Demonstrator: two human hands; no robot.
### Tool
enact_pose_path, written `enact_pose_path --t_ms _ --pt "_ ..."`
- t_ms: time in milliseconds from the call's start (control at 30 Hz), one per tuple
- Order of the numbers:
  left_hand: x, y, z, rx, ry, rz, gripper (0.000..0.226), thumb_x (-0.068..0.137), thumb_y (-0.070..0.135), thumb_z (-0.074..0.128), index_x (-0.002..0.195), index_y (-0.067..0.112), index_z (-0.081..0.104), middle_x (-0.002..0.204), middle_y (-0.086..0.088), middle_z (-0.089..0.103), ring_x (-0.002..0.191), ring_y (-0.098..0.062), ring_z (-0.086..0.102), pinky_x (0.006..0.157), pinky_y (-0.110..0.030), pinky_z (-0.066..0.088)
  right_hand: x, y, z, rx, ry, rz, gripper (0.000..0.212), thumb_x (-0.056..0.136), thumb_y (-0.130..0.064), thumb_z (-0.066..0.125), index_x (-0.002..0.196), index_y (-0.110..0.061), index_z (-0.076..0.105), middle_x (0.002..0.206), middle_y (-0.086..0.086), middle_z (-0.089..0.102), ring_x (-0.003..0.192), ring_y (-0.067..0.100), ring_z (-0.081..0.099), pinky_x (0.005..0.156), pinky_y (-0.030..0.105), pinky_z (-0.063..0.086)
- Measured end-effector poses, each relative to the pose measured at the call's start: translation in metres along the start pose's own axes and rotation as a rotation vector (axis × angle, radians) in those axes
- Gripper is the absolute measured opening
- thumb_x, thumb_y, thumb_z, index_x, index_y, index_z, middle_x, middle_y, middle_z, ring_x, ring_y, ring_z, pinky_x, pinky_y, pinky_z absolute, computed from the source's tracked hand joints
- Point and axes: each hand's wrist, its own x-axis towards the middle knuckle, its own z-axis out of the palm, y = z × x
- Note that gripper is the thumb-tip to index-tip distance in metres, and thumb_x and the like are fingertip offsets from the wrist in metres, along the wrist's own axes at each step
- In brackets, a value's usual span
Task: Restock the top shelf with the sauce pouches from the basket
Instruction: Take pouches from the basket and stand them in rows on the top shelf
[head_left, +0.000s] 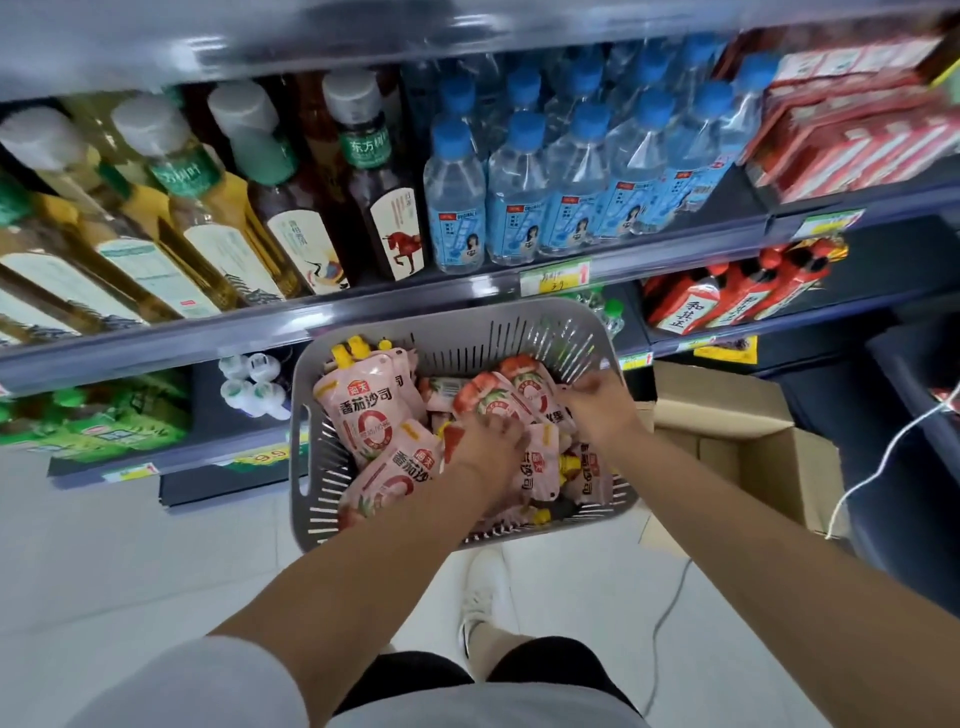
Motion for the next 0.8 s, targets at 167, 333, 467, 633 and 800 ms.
enact_pose_path --t_ms 167,333,467,633,800 --pt "0.007 -0.011 0.015 -0.051 -0.007 -0.026 0.099 0.079 0.037 0.069 0.151 0.023 0.003 0.152 -0.019 0.015 0.139 -0.041 0.020 0.109 -0.066 0.020 0.002 0.006 -0.002 0.022 -0.076 0.068 0.029 0.083 -0.030 0.071 0.098 -0.012 0.053 0.103 0.011 0.061 0.100 0.029 0.060 0.091 0.046 0.051" --pt "0.001 -0.029 0.015 -0.267 0.021 0.002 0.111 0.067 0.053 0.075 0.150 0.026 0.007 0.150 -0.014 0.025 0.135 -0.035 0.028 0.108 -0.053 0.029 0.003 0.004 -0.005 -0.015 -0.110 0.033 0.024 0.086 -0.029 0.068 0.087 -0.014 0.050 0.090 0.007 0.059 0.093 0.026 0.061 0.091 0.045 0.051" --pt "-0.015 -0.047 0.008 -0.394 0.097 -0.176 0.122 0.061 0.057 0.076 0.150 0.021 0.002 0.147 -0.011 0.028 0.133 -0.031 0.032 0.107 -0.052 0.034 0.006 -0.004 -0.013 -0.055 -0.113 0.030 0.026 0.088 -0.029 0.065 0.080 -0.009 0.050 0.086 0.011 0.056 0.084 0.027 0.057 0.085 0.044 0.051" --pt "-0.040 -0.080 0.003 -0.432 0.103 -0.381 0.122 0.060 0.064 0.075 0.148 0.013 0.007 0.149 -0.013 0.022 0.136 -0.033 0.028 0.104 -0.049 0.037 0.012 -0.012 0.002 -0.239 -0.177 -0.026 0.024 0.088 -0.024 0.062 0.092 -0.006 0.047 0.087 0.011 0.056 0.086 0.026 0.056 0.070 0.030 0.041" --pt "-0.061 -0.100 0.013 -0.502 0.201 -0.520 0.121 0.055 0.074 0.071 0.144 0.012 0.018 0.141 -0.011 0.034 0.129 -0.032 0.037 0.100 -0.048 0.041 0.021 -0.005 0.039 -0.506 -0.243 -0.074 0.078 0.080 -0.037 0.073 0.137 -0.001 0.035 0.133 0.016 0.051 0.120 0.031 0.052 0.090 0.032 0.048"
